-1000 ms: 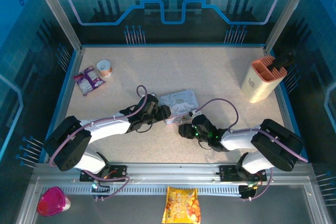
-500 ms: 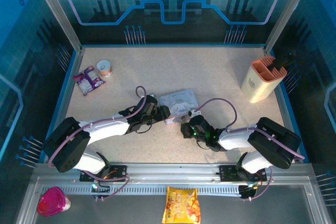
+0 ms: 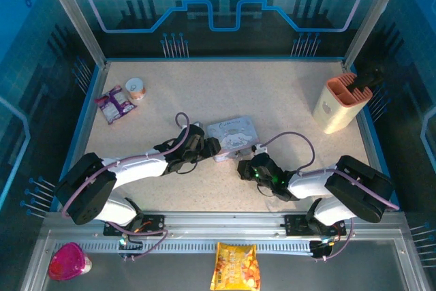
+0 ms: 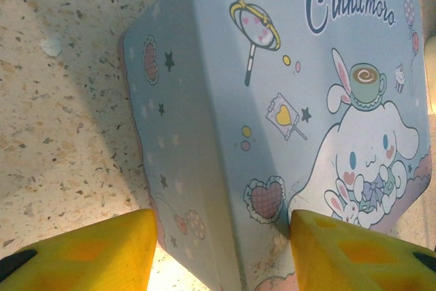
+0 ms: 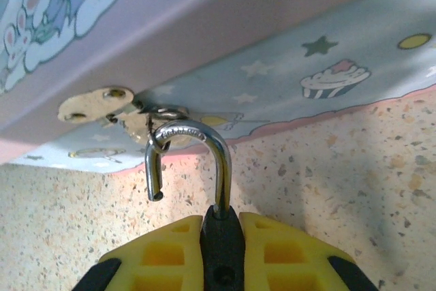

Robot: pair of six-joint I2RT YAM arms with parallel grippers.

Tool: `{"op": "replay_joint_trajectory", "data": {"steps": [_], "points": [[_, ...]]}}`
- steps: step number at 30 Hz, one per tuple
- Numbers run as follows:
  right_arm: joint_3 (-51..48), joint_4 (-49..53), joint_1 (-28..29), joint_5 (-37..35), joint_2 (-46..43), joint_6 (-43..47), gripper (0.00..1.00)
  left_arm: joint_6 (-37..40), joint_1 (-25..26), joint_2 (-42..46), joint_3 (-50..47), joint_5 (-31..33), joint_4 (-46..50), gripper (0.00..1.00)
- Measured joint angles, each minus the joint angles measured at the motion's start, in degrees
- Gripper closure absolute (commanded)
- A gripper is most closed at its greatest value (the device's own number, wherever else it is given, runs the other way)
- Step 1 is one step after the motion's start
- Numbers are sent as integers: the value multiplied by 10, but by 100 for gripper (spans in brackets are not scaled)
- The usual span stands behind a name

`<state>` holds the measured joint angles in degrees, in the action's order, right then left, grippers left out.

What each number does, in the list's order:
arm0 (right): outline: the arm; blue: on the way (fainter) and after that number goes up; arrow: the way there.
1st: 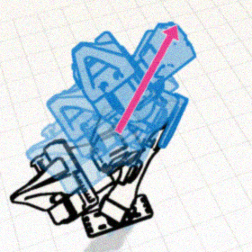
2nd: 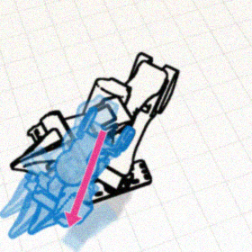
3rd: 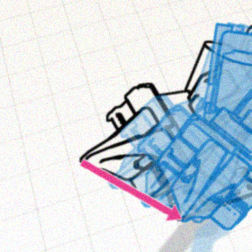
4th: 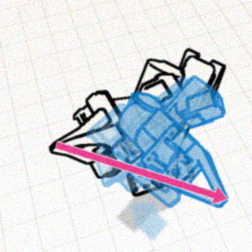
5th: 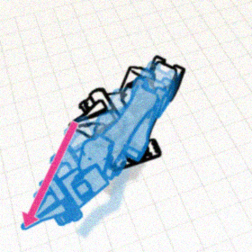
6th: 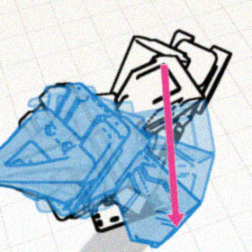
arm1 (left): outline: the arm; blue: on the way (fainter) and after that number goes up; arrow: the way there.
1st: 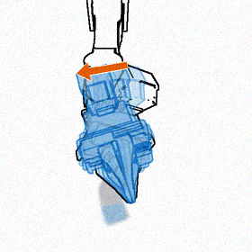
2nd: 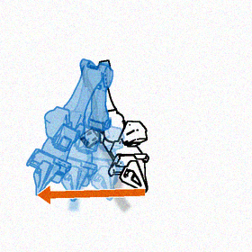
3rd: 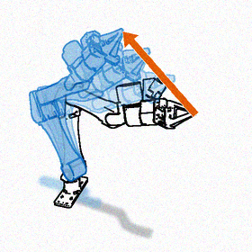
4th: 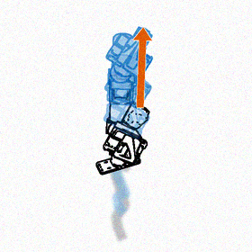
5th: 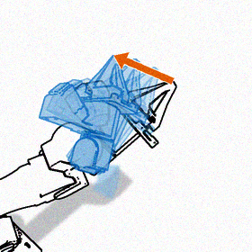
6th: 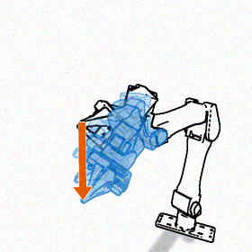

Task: Unlock a padlock with a key

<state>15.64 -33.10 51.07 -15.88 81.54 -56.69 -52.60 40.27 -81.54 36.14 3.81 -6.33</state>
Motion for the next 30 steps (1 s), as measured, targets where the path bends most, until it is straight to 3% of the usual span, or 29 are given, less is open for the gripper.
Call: {"op": "replay_joint_trajectory", "data": {"steps": [30], "points": [[-30,-142,-13,-63,19,-152,100,-15,26,-3,0,20,-6,47]]}}
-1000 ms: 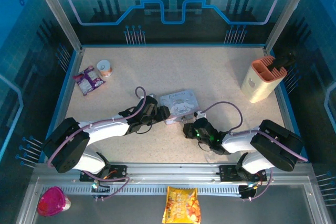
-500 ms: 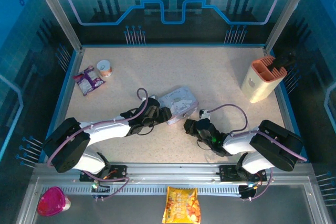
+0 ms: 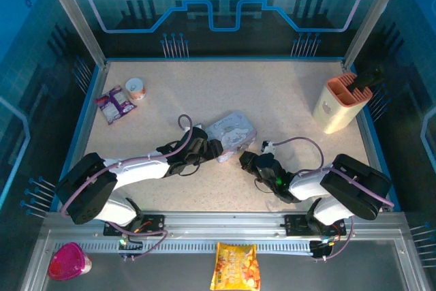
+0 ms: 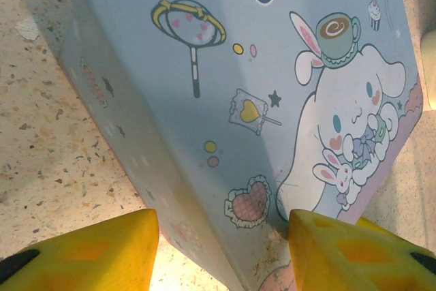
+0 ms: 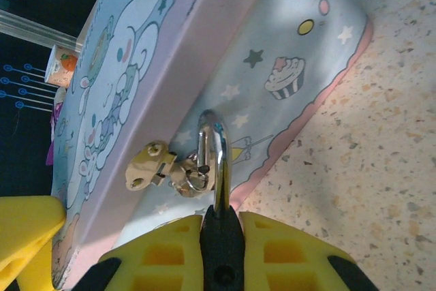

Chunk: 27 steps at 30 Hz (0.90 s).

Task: Unlock a padlock with a key

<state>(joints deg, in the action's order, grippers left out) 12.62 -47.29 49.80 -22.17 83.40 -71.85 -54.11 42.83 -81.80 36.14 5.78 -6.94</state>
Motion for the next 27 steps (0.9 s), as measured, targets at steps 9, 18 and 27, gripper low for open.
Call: {"op": "replay_joint_trajectory", "data": {"steps": [9,18,27], "points": [[-5,55,-1,-25,-54,-1,100,0,0,0,0,2,2,45],[-6,163,-19,-29,-155,37,100,8,-2,6,0,2,13,35],[-5,374,-23,-12,-346,135,100,79,-37,101,-17,-2,51,26]]}}
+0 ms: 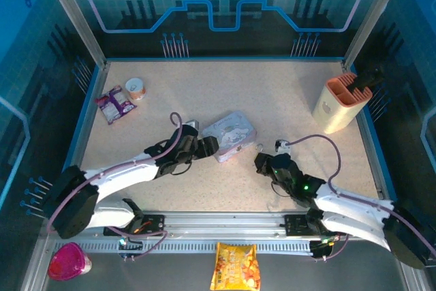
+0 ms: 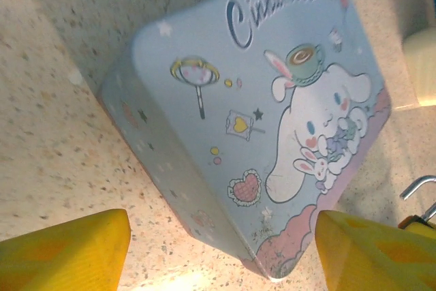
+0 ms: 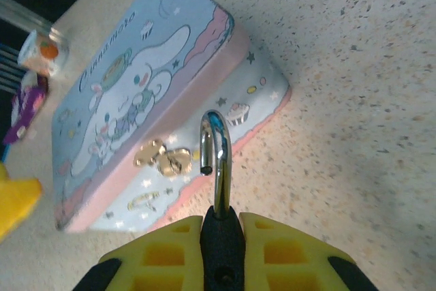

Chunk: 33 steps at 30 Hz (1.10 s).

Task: Unlock a padlock with a key

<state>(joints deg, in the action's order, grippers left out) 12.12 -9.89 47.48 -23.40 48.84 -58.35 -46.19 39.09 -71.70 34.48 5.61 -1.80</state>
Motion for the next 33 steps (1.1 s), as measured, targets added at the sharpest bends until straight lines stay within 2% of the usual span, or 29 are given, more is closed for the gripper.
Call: {"op": "replay_joint_trajectory", "data": {"steps": [7,14,22,33], "points": [[41,194,-3,38,-133,85,100,60,-41,137,-82,2,4,24],[89,319,0,62,-161,135,100,113,-50,318,-141,31,35,21],[92,344,31,72,-103,145,100,158,-53,458,-173,76,89,17],[93,342,51,76,-48,144,100,169,-54,483,-193,86,115,13]]}}
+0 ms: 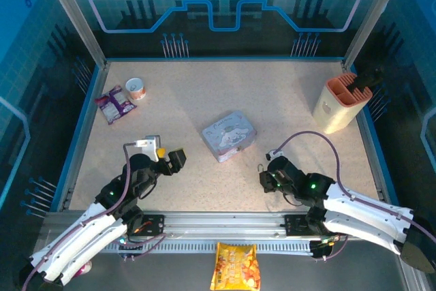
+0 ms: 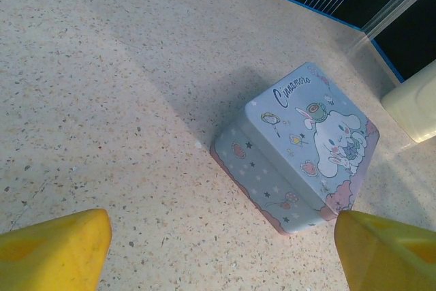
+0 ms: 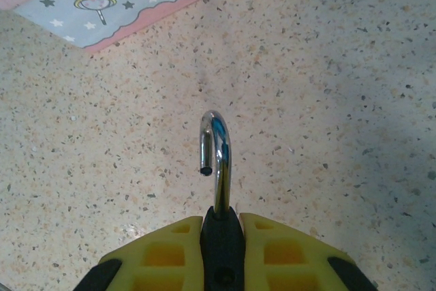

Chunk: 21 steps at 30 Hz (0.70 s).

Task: Unlock a padlock with a key

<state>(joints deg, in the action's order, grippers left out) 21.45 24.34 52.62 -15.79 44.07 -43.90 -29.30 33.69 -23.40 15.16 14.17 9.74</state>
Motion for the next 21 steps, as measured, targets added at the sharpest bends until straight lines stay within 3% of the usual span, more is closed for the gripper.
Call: {"op": "replay_joint_trajectory", "data": {"steps": [11,21], "points": [[-5,-23,-1,28,53,-4,94,14,0,2,-1,0,-1,11],[-30,-28,-16,43,57,-14,65,14,0,2,-3,0,-1,11]]}}
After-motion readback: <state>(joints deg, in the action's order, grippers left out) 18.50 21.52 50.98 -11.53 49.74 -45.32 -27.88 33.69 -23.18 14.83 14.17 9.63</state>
